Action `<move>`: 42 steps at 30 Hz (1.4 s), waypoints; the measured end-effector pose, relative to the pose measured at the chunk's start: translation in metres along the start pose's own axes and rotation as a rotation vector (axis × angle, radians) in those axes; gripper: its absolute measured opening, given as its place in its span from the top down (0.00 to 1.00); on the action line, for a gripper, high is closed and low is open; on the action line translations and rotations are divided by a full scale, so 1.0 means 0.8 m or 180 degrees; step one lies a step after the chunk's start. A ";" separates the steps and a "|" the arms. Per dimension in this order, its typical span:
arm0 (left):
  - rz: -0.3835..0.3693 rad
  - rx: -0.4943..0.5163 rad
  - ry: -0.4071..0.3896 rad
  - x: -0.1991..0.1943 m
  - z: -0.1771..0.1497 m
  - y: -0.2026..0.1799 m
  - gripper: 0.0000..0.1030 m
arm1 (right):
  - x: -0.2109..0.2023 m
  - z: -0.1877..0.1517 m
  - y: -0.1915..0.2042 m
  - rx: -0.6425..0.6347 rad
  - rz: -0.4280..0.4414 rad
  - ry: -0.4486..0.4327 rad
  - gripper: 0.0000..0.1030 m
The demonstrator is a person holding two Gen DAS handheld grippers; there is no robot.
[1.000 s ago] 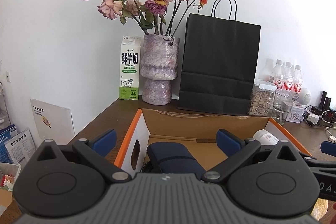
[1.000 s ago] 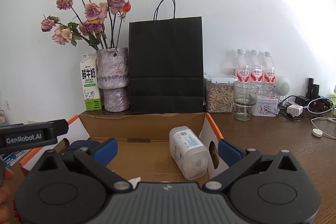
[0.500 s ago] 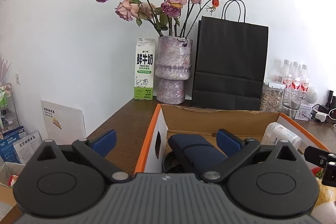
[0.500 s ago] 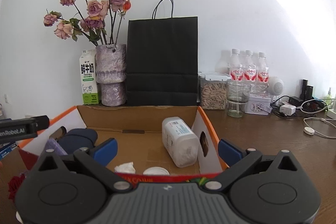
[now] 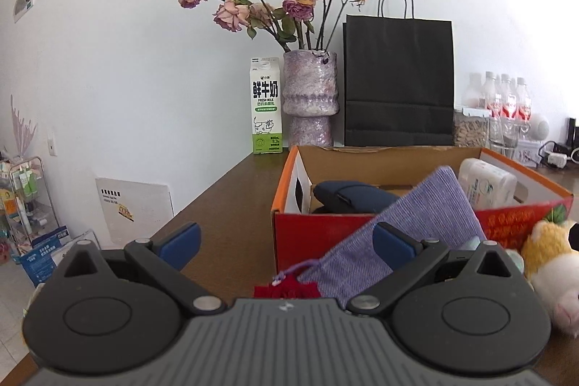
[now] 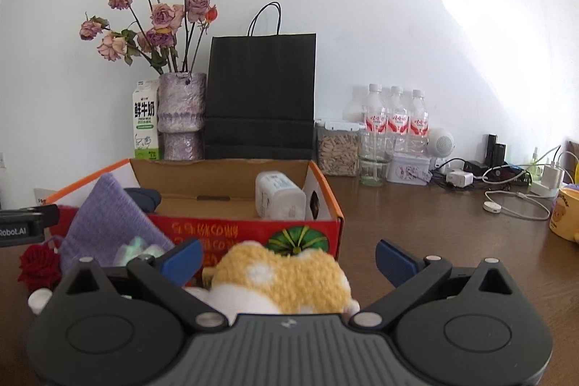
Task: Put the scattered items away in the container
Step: 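Withdraw both tools from the box back toward the table items, then grasp the white cap with left tool while right tool grasps plush sheep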
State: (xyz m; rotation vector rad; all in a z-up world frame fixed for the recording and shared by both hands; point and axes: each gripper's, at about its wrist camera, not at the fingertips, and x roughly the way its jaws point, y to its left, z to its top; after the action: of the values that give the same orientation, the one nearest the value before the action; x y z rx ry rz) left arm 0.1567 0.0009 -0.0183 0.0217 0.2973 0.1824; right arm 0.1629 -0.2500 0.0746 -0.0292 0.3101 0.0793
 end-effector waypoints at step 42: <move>-0.0590 0.0225 0.0987 -0.021 -0.038 -0.001 0.71 | 0.025 -0.016 0.000 0.0169 0.0556 0.0870 0.54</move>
State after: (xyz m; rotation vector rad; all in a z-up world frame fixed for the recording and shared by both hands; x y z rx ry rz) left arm 0.1323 -0.0030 -0.0426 0.0357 0.6122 -0.0104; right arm 0.1782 -0.2494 0.0566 0.0402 0.5876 0.2416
